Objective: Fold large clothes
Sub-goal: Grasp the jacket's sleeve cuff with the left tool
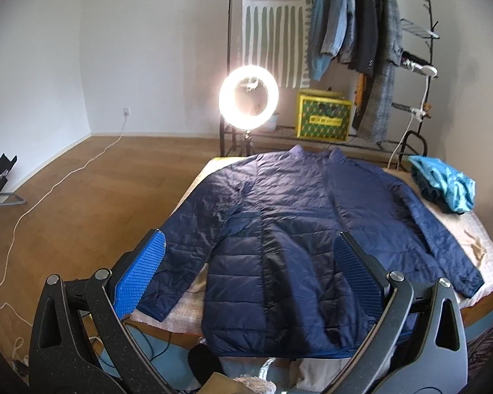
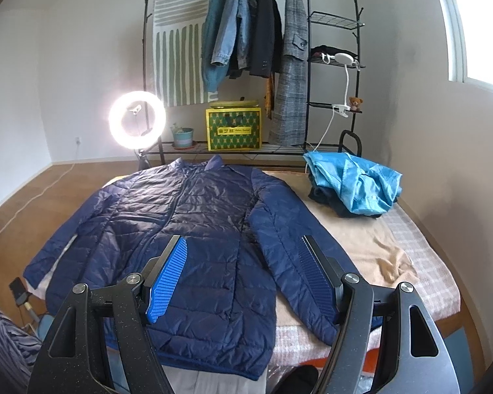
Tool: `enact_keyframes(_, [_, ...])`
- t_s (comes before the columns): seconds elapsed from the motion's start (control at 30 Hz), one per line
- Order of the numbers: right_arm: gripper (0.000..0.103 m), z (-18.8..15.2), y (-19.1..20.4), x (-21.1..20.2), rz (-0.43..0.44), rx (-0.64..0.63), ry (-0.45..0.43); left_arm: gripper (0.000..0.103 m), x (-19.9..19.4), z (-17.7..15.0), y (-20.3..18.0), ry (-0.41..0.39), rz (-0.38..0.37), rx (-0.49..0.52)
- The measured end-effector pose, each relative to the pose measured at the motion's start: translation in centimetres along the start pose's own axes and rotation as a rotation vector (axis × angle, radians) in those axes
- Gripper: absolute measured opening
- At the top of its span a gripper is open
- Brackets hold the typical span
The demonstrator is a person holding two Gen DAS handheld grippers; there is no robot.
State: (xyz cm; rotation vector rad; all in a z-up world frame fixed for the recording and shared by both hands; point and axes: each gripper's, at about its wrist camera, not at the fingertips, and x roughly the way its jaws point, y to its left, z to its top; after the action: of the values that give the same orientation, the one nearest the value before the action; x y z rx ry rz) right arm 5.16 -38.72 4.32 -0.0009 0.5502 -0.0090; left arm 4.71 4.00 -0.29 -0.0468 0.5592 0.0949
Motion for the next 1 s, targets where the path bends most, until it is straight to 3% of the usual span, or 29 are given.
enact_keyframes(0.2, [0.07, 1.5, 1.8, 2.8, 0.028, -0.058, 0.009, 0.103, 3.6, -0.6, 4.5, 0.024, -0.008, -0.103])
enact_keyframes(0.3, [0.07, 2.6, 3.1, 4.6, 0.043, -0.095, -0.006, 0.103, 5.4, -0.6, 6.9, 0.032, 0.029, -0.15])
enact_keyframes(0.4, [0.07, 3.6, 4.4, 6.5, 0.081, -0.126, -0.023, 0.103, 7.7, -0.8, 9.4, 0.068, 0.081, -0.182])
enact_keyframes(0.5, [0.07, 4.7, 5.7, 8.6, 0.128, -0.143, -0.019, 0.102, 10.2, -1.6, 12.9, 0.13, 0.083, -0.278])
enact_keyframes(0.67, [0.07, 5.9, 8.2, 12.5, 0.215, -0.153, -0.011, 0.088, 13.7, -3.7, 18.8, 0.23, 0.086, -0.419])
enact_keyframes(0.83, [0.07, 4.5, 9.6, 16.3, 0.3, -0.112, 0.067, 0.086, 15.9, -7.8, 23.7, 0.337, 0.066, -0.57])
enact_keyframes(0.93, [0.07, 3.1, 10.3, 17.1, 0.322, -0.129, 0.121, 0.07, 17.4, -10.9, 25.7, 0.415, 0.058, -0.665])
enact_keyframes(1.0, [0.07, 2.8, 10.9, 17.2, 0.315, -0.152, 0.124, 0.066, 18.4, -12.8, 26.7, 0.455, 0.035, -0.748])
